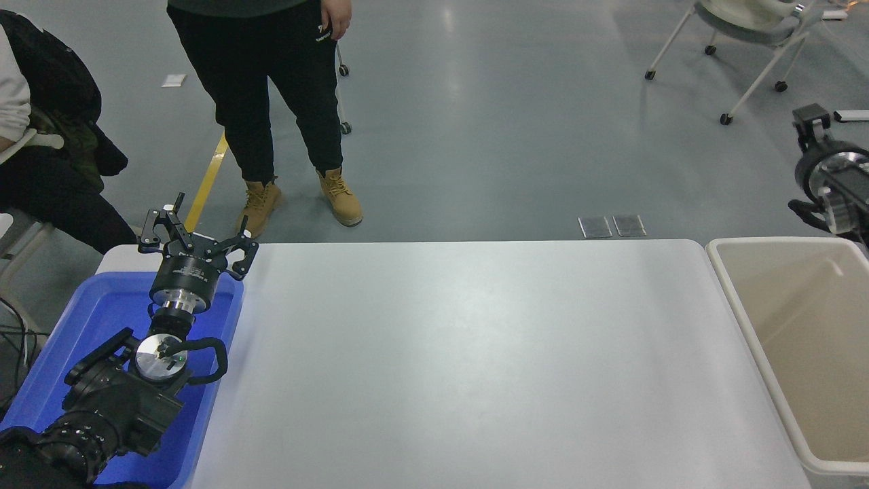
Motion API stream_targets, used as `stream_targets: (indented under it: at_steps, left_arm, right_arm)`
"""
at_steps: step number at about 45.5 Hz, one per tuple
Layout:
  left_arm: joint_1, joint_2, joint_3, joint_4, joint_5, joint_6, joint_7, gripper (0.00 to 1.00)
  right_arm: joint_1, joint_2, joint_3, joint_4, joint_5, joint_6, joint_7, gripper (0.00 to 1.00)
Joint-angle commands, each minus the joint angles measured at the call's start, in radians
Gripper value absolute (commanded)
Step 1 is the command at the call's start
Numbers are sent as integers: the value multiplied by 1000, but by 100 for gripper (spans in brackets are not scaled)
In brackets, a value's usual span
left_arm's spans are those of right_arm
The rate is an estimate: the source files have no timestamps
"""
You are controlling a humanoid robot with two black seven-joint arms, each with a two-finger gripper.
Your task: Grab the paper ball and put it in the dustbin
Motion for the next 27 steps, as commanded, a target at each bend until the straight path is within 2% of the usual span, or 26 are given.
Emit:
stream_targets:
  at_steps: [1, 3, 10, 12, 15, 17, 20, 27]
  left_arm:
    - [0, 1, 0, 0, 0, 0, 0, 99]
    - [0, -1, 0, 0, 0, 0, 0, 99]
    - [0, -1, 0, 0, 0, 1, 0, 99]
    - [0, 1, 0, 0, 0, 0, 0, 99]
    - [0, 1, 0, 0, 0, 0, 0, 99]
    - [0, -1, 0, 0, 0, 0, 0, 99]
    - [0, 1, 0, 0, 0, 1, 0, 99]
    - [0, 1, 0, 0, 0, 1, 0, 99]
  right_arm:
    - [-23, -40, 266, 123, -11, 0, 125, 100]
    - [-49, -40, 315, 132, -12, 0, 197, 100]
    - [-157, -39, 428, 206, -16, 0, 499, 100]
    - [-184, -36, 444, 215, -16, 2, 570, 100]
    - [-218, -29, 464, 218, -16, 2, 651, 100]
    - [-238, -26, 471, 220, -16, 2, 691, 100]
    - [-272, -16, 480, 221, -16, 2, 723, 100]
    - [-391, 20, 555, 264, -16, 3, 725, 100]
